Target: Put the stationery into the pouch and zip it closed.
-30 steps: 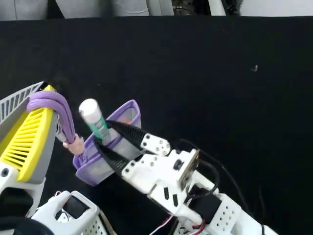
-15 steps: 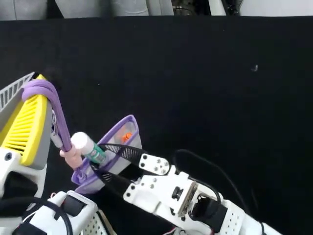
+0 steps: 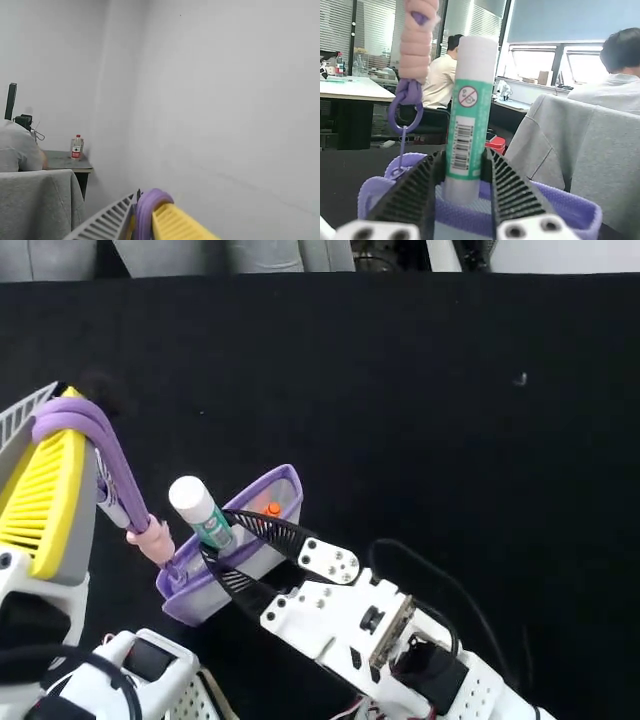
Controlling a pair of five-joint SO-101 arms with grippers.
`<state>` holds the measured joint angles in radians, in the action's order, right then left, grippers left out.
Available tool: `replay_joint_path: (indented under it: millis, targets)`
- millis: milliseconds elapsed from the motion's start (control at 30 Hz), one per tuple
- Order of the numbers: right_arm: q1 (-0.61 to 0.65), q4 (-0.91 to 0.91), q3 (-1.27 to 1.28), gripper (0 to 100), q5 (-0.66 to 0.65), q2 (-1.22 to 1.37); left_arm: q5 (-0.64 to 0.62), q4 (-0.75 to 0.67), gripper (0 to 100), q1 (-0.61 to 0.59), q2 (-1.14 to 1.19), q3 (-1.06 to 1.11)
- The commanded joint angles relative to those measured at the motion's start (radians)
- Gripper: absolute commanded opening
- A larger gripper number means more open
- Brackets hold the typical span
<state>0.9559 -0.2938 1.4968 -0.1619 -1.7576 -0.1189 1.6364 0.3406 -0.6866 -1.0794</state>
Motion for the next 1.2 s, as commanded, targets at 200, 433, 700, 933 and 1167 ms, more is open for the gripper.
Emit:
replay_joint_path:
  millis: [200, 433, 700, 933, 1167]
  targets:
    - [-0.037, -0.074, 0.120, 5.4, 0.017, 0.018, -0.009, -0.035, 3, -0.008, 0.006, 0.004]
    - [-0.035, -0.077, 0.113, 15.4, 0.011, 0.018, -0.009, -0.037, 3, -0.008, 0.006, 0.004]
    - [-0.035, -0.077, 0.110, 15.6, 0.011, 0.018, -0.006, -0.061, 3, -0.008, 0.006, 0.004]
    - [-0.035, -0.199, -0.008, 18.5, 0.009, 0.018, -0.008, -0.057, 3, -0.008, 0.006, 0.004]
    - [-0.035, -0.239, -0.062, 25.8, 0.008, 0.018, -0.008, -0.057, 3, -0.005, 0.006, 0.004]
